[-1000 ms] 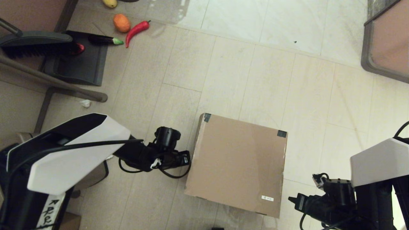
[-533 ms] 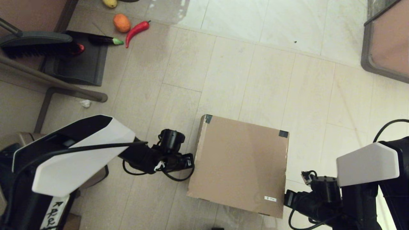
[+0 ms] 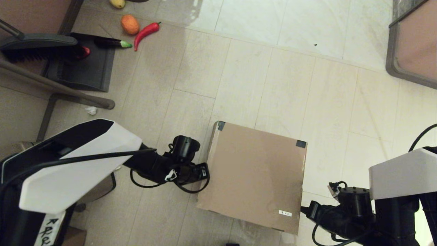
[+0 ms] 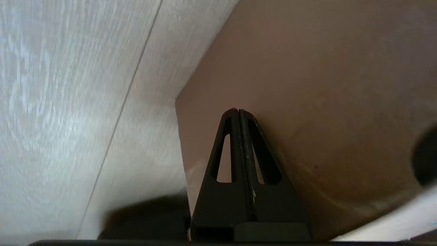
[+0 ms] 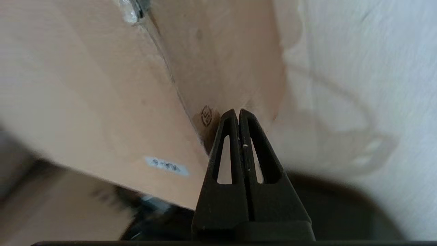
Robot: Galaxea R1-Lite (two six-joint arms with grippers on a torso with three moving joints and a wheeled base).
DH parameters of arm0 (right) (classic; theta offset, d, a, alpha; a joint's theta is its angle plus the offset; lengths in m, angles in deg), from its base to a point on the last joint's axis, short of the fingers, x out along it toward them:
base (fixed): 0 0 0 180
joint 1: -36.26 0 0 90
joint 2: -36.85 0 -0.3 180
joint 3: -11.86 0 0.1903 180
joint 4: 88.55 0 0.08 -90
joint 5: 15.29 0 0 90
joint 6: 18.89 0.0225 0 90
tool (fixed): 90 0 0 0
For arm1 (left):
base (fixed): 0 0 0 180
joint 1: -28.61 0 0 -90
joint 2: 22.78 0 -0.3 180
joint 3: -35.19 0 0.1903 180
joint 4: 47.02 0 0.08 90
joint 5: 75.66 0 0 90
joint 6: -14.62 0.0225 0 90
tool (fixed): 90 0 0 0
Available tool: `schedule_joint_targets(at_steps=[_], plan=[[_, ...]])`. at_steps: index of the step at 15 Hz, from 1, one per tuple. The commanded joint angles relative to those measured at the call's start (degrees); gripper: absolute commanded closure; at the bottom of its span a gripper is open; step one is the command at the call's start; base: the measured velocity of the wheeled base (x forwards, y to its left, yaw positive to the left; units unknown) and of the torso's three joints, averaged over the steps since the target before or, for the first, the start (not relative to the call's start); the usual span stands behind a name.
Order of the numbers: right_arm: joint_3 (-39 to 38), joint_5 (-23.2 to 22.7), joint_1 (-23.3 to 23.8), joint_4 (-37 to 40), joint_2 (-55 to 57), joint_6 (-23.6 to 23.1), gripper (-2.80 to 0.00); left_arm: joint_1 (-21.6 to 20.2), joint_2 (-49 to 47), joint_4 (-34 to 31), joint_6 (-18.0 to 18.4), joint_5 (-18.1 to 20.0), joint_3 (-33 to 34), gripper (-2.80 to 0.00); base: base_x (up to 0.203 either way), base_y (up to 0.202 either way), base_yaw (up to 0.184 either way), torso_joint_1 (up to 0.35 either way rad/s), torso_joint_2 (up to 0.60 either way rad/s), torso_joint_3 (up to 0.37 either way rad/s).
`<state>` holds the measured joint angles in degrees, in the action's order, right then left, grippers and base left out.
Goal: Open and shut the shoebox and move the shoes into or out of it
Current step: Open the shoe box
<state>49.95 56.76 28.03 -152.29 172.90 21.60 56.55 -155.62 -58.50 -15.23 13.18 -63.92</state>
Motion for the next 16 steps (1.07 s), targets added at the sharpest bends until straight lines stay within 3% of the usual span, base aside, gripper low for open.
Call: schedule_joint_targets(at_steps=[1,11,16], plan=[[-1.6,-1.1,0.0,-0.6,-3.3,1.9,0.0,0.7,2.2,-0.7,-0.9,0.0,0.1,0.0,0.0,0.0,0.0,0.0,0.0,0.0],[-4.9,-2.4,0.0,-0.6,-6.9,3.5,0.0,1.3,6.2,-2.1,-2.0,-0.1,2.6,0.0,0.0,0.0,0.0,0.0,0.0,0.0],[-6.1,-5.3,0.0,-0.6,-10.4,8.8,0.0,1.9,8.5,-3.6,-2.5,-0.2,2.5,0.0,0.0,0.0,0.0,0.0,0.0,0.0]])
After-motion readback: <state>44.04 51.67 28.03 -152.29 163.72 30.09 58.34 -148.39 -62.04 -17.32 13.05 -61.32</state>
